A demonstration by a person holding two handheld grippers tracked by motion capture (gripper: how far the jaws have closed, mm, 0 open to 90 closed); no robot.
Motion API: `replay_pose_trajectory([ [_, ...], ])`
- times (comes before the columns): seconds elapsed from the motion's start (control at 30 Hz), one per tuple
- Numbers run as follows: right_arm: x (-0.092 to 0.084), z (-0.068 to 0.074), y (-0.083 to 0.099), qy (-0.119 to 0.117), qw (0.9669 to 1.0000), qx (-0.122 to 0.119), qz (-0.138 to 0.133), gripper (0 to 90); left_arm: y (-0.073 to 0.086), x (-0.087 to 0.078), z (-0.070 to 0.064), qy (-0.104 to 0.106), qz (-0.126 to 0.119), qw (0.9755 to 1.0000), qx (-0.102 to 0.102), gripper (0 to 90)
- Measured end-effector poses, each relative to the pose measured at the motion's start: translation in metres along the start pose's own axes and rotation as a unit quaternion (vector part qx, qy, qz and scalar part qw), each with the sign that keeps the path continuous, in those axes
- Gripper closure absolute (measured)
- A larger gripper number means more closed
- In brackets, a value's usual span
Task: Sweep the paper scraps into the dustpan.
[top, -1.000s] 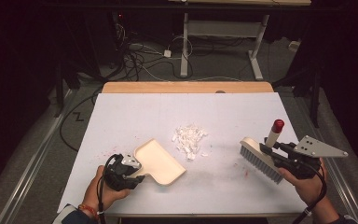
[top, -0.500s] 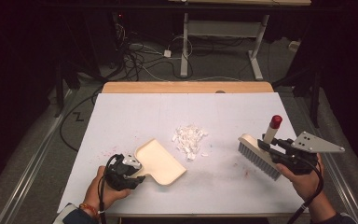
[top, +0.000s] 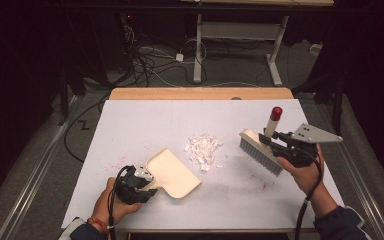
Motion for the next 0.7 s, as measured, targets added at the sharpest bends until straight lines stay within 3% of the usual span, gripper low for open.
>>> replay_pose_trajectory([
  [0.1, 0.026, -0.003, -0.008, -0.008, 0.9998, 0.012, 0.013, 71.0, 0.001, 0.001, 0.0, 0.003, 0.001, 1.0, -0.003, 63.7],
  [0.23, 0.052, -0.009, -0.02, -0.004, 0.9997, 0.022, 0.007, 71.1, 0.001, 0.001, 0.0, 0.004, -0.001, 1.0, -0.007, 63.6],
  [0.53, 0.116, -0.008, -0.027, 0.031, 0.9989, 0.03, 0.018, 71.1, 0.0, 0.002, 0.0, 0.007, 0.0, 0.9999, -0.009, 63.6],
  [0.7, 0.149, -0.005, -0.024, 0.05, 0.9983, 0.017, 0.023, 71.1, 0.0, 0.002, 0.0, 0.007, 0.0, 1.0, -0.003, 63.6],
])
Point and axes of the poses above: each handheld gripper's, and its own axes: x roughly forward along the jaws, y roughly out of its underside, z roughly to its left, the point moved 8 cm from there along x, roughly forward along the jaws, and after that the axes turned 2 degrees about -z, right-handed, at the moved point
